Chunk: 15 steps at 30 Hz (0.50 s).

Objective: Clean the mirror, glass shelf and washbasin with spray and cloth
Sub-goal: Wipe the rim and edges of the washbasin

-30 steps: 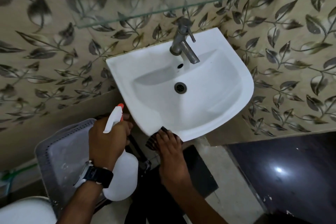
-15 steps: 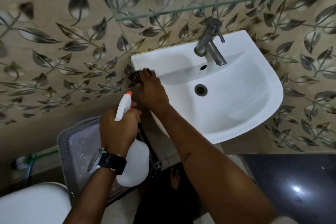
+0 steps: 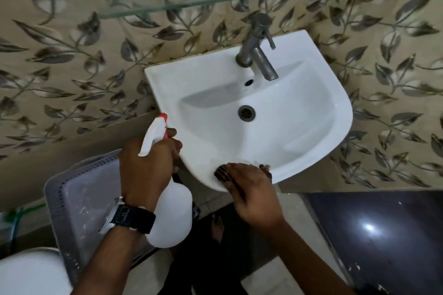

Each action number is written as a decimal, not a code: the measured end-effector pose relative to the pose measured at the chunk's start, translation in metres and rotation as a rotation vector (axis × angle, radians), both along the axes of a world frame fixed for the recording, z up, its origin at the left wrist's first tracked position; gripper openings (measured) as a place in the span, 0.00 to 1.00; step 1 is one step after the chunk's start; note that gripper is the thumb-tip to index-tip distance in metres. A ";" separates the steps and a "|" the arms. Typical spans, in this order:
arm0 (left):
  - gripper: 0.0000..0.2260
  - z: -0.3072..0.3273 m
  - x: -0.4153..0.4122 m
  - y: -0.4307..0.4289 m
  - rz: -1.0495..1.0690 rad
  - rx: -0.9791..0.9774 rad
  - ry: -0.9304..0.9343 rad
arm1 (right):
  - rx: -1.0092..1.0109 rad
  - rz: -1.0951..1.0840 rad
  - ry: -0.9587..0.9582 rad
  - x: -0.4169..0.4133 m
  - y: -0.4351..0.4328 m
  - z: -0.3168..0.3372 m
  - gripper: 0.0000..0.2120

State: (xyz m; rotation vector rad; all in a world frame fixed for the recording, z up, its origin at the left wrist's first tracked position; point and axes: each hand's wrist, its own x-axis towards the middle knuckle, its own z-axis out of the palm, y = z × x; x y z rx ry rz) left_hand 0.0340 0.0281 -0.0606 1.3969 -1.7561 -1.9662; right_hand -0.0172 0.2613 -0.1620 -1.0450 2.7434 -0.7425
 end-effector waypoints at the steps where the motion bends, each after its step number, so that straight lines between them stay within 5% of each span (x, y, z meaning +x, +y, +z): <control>1: 0.17 0.003 -0.008 0.004 0.018 0.028 0.015 | 0.010 0.042 0.037 -0.007 0.019 -0.001 0.16; 6: 0.16 0.030 -0.027 0.027 -0.023 0.051 0.077 | 0.034 0.070 0.073 -0.067 0.102 -0.005 0.16; 8: 0.20 0.033 -0.033 0.035 -0.073 0.029 0.088 | 0.067 -0.015 0.065 -0.105 0.134 -0.001 0.16; 13: 0.12 0.022 -0.051 0.050 -0.121 0.121 0.060 | 0.011 -0.339 0.038 -0.200 0.196 0.007 0.18; 15: 0.19 0.021 -0.054 0.061 -0.135 0.095 0.089 | 0.036 -0.351 0.015 -0.236 0.201 0.007 0.19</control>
